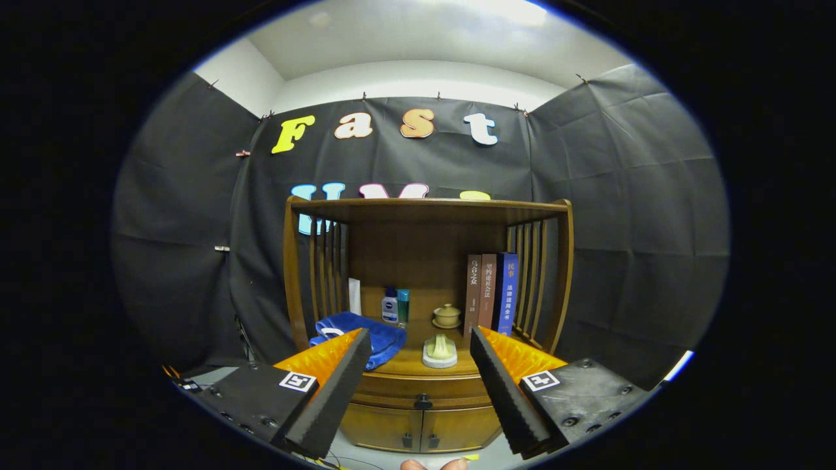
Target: Pull open the drawer, take out the items inside it, and place them on the countertop above the cabinet.
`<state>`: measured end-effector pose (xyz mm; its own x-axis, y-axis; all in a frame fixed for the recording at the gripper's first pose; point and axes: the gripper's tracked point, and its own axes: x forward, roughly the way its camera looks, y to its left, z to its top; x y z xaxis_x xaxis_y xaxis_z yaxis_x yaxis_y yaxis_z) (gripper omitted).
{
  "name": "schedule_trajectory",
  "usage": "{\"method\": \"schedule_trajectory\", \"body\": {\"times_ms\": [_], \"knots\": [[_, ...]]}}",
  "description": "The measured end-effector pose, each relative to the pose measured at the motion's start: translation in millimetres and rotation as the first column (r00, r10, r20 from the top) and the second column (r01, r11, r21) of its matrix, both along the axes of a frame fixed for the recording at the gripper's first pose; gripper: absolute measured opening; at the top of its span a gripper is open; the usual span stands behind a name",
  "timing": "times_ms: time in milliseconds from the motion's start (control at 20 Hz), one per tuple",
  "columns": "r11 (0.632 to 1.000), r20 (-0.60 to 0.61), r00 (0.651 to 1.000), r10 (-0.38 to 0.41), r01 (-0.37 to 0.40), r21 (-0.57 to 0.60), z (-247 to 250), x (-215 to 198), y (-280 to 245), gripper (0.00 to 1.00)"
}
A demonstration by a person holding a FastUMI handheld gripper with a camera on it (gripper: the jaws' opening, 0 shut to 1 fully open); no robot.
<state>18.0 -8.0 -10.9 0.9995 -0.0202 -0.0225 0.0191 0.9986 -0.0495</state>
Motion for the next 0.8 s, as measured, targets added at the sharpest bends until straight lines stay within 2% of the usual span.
{"method": "schedule_trajectory", "body": {"times_ms": [350, 800], "knots": [[0.999, -0.006, 1.0, 0.007, -0.007, 0.048, 1.3, 0.0, -2.7, 0.99], [0.999, -0.005, 1.0, -0.001, 0.001, 0.05, 3.5, -3.3, -7.4, 0.99]]}}
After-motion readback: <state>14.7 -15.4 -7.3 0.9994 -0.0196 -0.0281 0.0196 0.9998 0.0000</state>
